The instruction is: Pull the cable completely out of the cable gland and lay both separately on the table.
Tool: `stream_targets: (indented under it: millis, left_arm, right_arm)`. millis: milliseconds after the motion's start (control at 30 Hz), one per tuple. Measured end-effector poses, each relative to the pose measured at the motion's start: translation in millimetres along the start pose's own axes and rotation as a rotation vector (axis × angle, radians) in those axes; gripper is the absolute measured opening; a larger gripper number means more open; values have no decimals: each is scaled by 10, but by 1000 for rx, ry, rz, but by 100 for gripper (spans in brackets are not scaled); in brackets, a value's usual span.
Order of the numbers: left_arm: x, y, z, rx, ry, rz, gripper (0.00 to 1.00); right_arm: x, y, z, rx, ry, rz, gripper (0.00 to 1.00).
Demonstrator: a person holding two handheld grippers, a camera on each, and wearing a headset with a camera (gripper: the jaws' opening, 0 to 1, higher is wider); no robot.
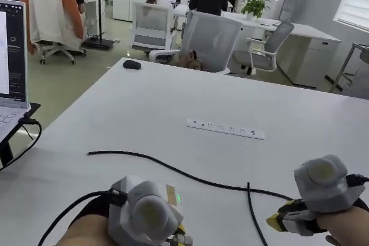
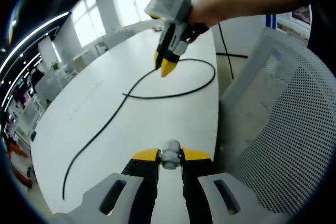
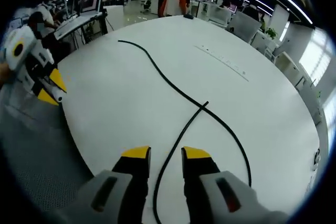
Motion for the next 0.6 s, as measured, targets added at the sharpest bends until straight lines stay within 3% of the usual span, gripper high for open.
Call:
stream_targets:
  millis: [200,333,433,467,600]
  left_arm:
    - [60,-7,36,-19,62,-17,17]
    - [73,-48,66,-1,29,-43,17]
    - [69,-146,70,-11,30,-97,17]
    - [56,-203,44,-14,45,-128,17]
    - [79,-362,-107,9,83,-165,17]
  right_arm:
    - [332,322,-89,-60,-23,43,25]
    - [514,478,-147,-94,-40,57,25]
    - [654,598,-201,-115,-48,62,25]
    - [698,637,-225,-122,-55,63,25]
    - [817,741,-290,-143,-82,69,25]
Point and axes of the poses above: the centre of the closed fingertips' face, and the gripper's own axes: y roughly backward along the fingers, x roughly to its left, z roughly out of its top, the point moved 2 cm from there along y, roughly backward along the fingers
